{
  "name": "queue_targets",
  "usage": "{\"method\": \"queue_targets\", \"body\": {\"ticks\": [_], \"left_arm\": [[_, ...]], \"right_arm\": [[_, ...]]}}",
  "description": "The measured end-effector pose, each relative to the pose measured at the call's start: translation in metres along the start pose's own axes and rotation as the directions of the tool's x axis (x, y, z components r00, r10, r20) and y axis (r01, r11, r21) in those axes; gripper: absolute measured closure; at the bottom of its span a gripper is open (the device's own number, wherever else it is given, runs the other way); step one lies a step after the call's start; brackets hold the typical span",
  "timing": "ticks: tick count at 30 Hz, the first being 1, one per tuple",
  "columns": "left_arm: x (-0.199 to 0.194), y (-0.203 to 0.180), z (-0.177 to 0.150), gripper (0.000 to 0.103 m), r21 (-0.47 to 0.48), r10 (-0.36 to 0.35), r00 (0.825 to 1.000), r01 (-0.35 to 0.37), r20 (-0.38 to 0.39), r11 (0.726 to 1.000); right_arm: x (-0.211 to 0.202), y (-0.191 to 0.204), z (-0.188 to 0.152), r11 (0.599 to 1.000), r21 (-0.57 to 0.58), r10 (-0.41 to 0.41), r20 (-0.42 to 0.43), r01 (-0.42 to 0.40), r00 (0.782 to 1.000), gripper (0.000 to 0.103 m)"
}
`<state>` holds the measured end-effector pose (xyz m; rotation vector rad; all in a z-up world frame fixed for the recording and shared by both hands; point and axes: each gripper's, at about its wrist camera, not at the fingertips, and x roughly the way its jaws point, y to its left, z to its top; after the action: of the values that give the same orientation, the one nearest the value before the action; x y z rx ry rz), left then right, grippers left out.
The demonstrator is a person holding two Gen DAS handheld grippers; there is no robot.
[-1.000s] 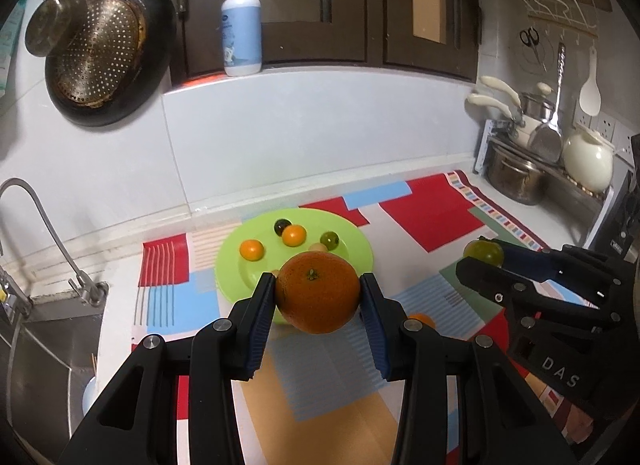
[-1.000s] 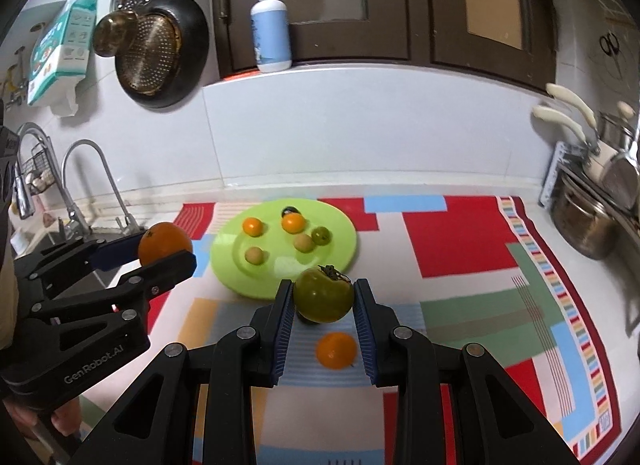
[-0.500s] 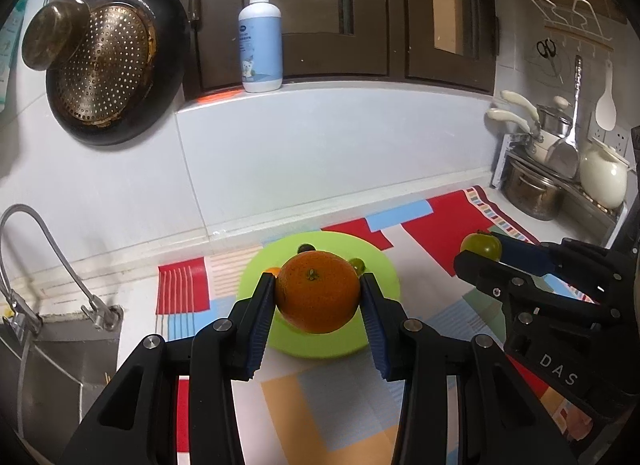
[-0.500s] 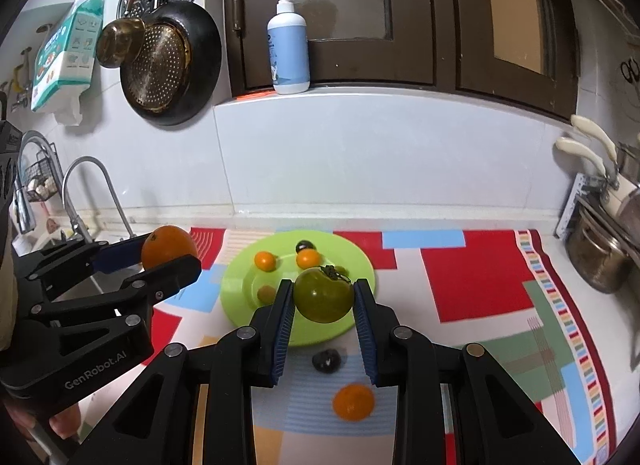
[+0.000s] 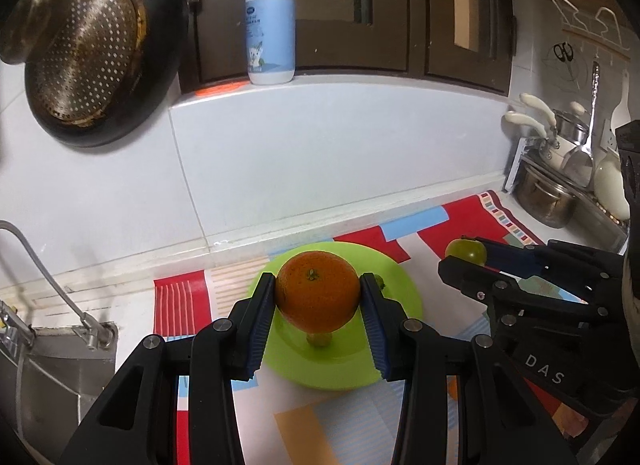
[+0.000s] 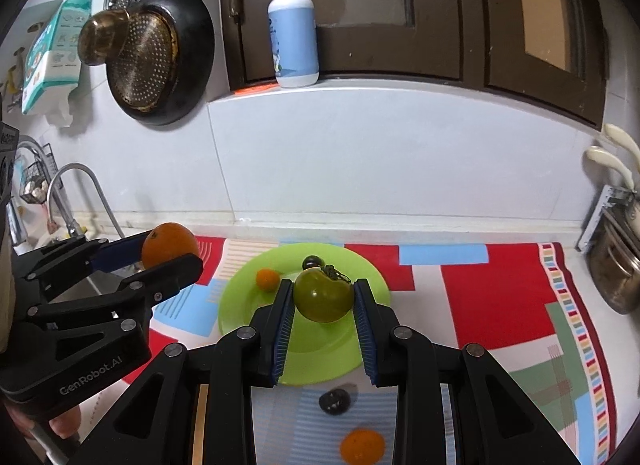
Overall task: Organize fruits
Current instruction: 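Carry the orange and green tomato over the green plate while both grippers lower them, then open both grippers to release the orange and green tomato on the plate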
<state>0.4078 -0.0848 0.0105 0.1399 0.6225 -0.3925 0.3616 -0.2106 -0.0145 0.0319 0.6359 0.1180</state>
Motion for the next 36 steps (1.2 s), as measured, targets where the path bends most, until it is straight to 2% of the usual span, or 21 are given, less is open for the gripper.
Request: {"method": "queue_targets", "body": {"ticks": [15,36], "left_arm": [[0.071,0.015,-0.005,0.061,0.002,-0.037,0.995,0.037,-0.092,0.999],[0.134,0.015,-0.024,0.061,0.014,-0.085,0.976,0.09,-0.203,0.996]], "right_arm": [[0.077,-0.007,-0.002,1.0,0.01,0.03,-0.139,-0.029,0.99,0.072],[0.128,-0.018,-0.022,0.999,0.042,0.035,-0.244,-0.025,0.969,0.072]]}}
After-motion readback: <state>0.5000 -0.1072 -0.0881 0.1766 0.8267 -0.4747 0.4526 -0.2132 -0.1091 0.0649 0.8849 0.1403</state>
